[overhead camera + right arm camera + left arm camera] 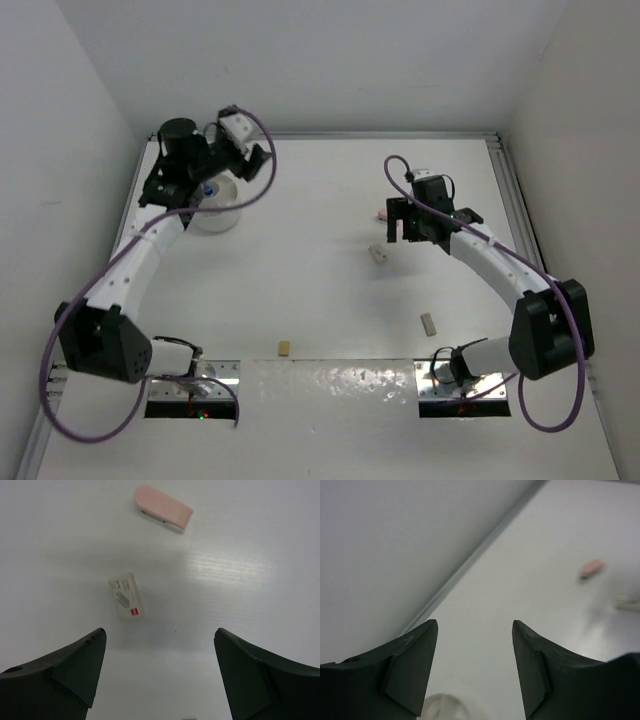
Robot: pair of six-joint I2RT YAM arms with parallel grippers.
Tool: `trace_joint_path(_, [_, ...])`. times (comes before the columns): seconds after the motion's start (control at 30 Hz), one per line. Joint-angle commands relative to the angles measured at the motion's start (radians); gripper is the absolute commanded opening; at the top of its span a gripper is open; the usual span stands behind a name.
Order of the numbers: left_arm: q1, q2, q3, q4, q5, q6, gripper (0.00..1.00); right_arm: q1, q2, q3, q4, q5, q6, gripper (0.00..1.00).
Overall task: Sort the stationery into containers
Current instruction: Pick up the stationery from the corner of the board.
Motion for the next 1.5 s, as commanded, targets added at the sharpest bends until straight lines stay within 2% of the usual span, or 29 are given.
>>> trace_joint_path(0.0, [-0.114, -0.091, -0.070, -0.216, 0.092, 0.107, 0.59, 0.004, -0.056, -0.058, -0.030, 0.038, 0.067, 0.87])
trace_joint_path(0.07, [-0.172, -0.097, -0.092, -0.354, 0.124, 0.124, 0.58, 0.006, -0.084, -0.094, -0.039, 0.015, 0.081, 0.85])
trace_joint_path(0.1, [-0.200, -0.094, -0.099, -0.394, 0.145, 0.174, 0.58, 0.006, -0.093, -0.104, -0.042, 0.007, 0.104, 0.85])
trace_joint_path(0.17, [-0.223, -0.068, -0.098, -0.577, 0.215, 0.291, 0.55, 0.006, -0.128, -0.139, -0.042, -0.003, 0.121, 0.85])
trace_joint_path(0.23, [-0.249, -0.036, -0.099, -0.749, 0.280, 0.638, 0.54, 0.007, -0.153, -0.173, -0.023, -0.017, 0.145, 0.85])
trace_joint_path(0.27, [-0.255, -0.025, -0.104, -0.964, 0.315, 0.822, 0.55, 0.010, -0.169, -0.185, -0.015, -0.026, 0.150, 0.85])
trace_joint_path(0.3, [-0.263, -0.013, -0.111, -1.056, 0.312, 1.129, 0.56, 0.012, -0.173, -0.190, -0.013, -0.033, 0.156, 0.85])
trace_joint_path(0.37, [-0.286, 0.042, -0.122, -1.246, 0.296, 1.370, 0.56, 0.032, -0.176, -0.184, -0.032, -0.033, 0.155, 0.85])
trace_joint_path(0.43, [-0.334, 0.091, -0.133, -1.247, 0.280, 1.379, 0.56, 0.046, -0.173, -0.165, -0.067, -0.028, 0.152, 0.85])
trace_joint_path(0.53, [-0.439, 0.127, -0.159, -1.245, 0.195, 1.494, 0.56, 0.085, -0.176, -0.159, -0.093, -0.020, 0.138, 0.85])
trace_joint_path(0.73, [-0.571, 0.187, -0.203, -1.203, 0.168, 1.433, 0.53, 0.147, -0.243, -0.197, -0.078, 0.009, 0.118, 0.85])
trace_joint_path(0.8, [-0.603, 0.176, -0.240, -1.161, 0.118, 1.363, 0.52, 0.154, -0.265, -0.216, -0.067, 0.007, 0.128, 0.86])
trace_joint_path(0.87, [-0.658, 0.157, -0.302, -1.114, 0.075, 1.345, 0.52, 0.161, -0.292, -0.239, -0.056, -0.006, 0.136, 0.85])
trace_joint_path(1.07, [-0.824, 0.136, -0.380, -0.930, -0.052, 1.131, 0.52, 0.205, -0.340, -0.288, -0.026, 0.017, 0.178, 0.85])
trace_joint_path(1.2, [-0.930, 0.076, -0.467, -0.812, -0.115, 1.052, 0.52, 0.224, -0.349, -0.302, -0.021, 0.029, 0.188, 0.85])
trace_joint_path(1.3, [-0.976, 0.061, -0.518, -0.758, -0.142, 1.025, 0.52, 0.231, -0.354, -0.305, -0.027, 0.036, 0.193, 0.85])
trace_joint_path(1.47, [-0.991, 0.105, -0.533, -0.709, -0.169, 1.009, 0.49, 0.236, -0.375, -0.315, -0.030, 0.044, 0.196, 0.86])
